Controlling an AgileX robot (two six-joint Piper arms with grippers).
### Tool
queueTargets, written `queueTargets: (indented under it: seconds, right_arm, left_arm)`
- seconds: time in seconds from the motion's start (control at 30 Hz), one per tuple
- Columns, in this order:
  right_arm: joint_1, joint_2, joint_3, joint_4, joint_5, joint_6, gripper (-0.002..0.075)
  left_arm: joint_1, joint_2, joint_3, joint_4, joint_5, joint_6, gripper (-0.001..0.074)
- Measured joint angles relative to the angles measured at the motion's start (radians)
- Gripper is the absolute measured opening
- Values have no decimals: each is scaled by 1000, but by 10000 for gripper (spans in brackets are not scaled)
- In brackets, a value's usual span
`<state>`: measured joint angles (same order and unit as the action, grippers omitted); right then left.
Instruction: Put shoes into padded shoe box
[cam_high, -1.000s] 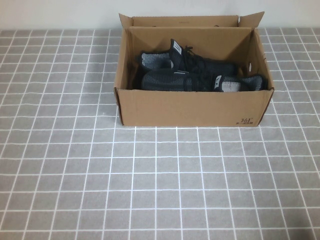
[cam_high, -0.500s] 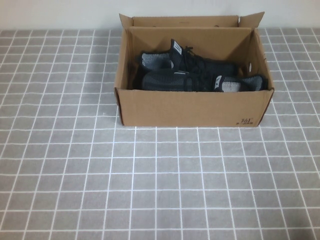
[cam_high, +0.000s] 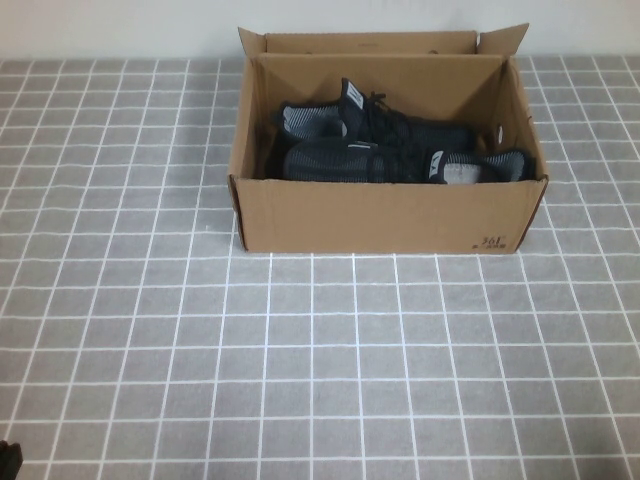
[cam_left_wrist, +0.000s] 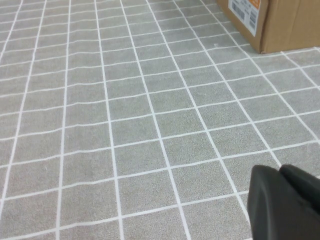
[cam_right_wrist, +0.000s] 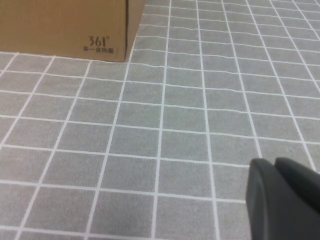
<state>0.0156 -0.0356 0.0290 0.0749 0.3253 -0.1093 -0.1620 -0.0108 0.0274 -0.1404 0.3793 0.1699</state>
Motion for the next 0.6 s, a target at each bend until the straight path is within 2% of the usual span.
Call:
queueTargets:
  seconds: [0.6]
  right_arm:
    - [0, 0, 0, 0, 0, 0, -7]
  left_arm:
    - [0, -1, 0, -6, 0, -2, -4]
